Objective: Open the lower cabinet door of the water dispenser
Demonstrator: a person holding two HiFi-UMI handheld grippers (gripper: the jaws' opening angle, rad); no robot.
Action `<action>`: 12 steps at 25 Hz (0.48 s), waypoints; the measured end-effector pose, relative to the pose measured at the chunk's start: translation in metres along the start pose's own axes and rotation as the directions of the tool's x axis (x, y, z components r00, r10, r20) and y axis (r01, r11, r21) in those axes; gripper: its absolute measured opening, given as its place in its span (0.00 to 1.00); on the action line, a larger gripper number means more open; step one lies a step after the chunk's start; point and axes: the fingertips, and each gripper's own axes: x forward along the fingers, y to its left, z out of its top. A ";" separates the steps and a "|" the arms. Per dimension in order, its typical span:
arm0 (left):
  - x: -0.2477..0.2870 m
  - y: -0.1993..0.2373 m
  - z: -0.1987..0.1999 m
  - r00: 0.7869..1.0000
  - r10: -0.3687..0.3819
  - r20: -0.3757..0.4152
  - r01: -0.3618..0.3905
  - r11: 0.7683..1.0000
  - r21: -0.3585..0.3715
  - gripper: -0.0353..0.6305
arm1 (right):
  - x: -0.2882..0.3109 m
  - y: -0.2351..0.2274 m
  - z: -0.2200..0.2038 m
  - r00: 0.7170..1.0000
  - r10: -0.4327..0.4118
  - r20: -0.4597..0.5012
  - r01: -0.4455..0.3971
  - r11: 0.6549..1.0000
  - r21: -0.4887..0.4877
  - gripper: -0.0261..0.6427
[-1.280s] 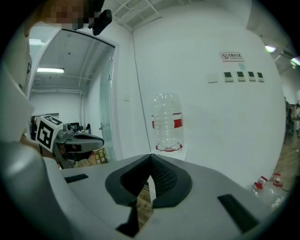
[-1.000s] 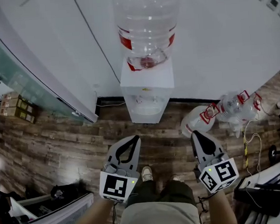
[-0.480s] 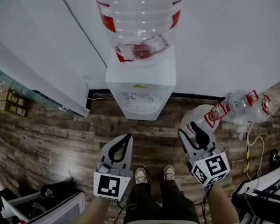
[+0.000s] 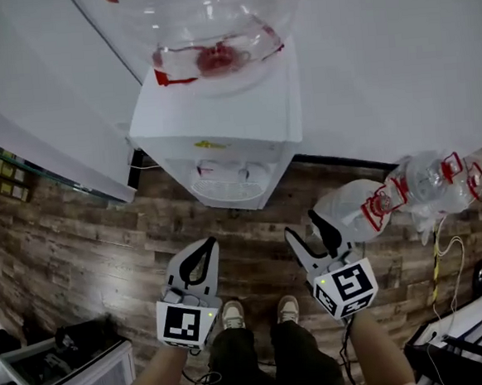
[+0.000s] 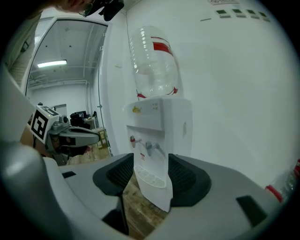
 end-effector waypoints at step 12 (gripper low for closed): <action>0.091 0.008 -0.158 0.996 -0.020 -0.088 0.022 0.999 0.025 0.06 | 0.108 -0.041 -0.155 0.997 0.035 -0.070 -0.036 0.999 -0.022 0.43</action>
